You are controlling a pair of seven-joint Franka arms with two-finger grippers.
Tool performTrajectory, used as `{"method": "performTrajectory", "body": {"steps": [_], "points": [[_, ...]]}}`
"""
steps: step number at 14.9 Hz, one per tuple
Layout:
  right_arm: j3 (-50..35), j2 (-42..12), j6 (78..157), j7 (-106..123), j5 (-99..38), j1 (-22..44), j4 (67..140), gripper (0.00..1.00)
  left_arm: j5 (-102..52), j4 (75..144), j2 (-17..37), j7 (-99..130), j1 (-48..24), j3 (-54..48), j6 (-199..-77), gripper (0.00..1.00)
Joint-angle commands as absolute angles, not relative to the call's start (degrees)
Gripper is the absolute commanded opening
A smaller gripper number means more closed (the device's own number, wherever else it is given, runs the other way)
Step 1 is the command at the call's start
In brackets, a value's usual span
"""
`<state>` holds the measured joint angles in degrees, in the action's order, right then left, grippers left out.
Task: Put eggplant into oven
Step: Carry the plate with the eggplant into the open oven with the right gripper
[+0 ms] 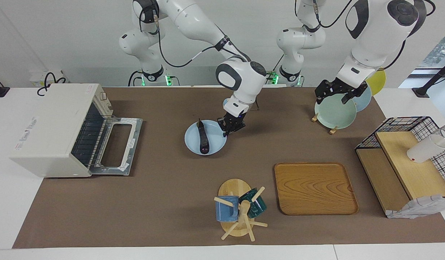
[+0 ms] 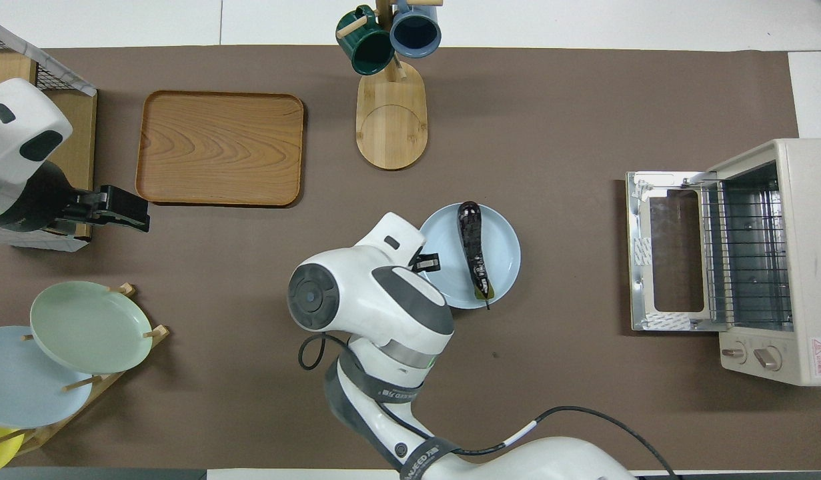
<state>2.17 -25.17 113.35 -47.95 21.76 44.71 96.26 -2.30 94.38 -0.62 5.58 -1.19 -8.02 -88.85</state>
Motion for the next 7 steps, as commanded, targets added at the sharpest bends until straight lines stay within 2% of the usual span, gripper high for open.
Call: {"method": "performTrajectory", "body": {"steps": [1,3,7], "points": [[1.32,-17.17,113.11,-43.19,22.76,38.35,104.55,0.00,-1.67,94.48,-1.32,5.28,-1.50,-7.91,-87.45,1.00],[1.32,-11.54,113.64,-36.59,22.68,33.16,110.54,0.00,-0.88,94.48,-1.32,5.01,-1.41,-7.82,-87.45,1.00],[1.32,-6.61,112.76,-30.53,22.59,24.72,114.07,0.00,0.70,94.39,-1.23,4.83,-1.58,-8.09,-87.89,1.00]]}}
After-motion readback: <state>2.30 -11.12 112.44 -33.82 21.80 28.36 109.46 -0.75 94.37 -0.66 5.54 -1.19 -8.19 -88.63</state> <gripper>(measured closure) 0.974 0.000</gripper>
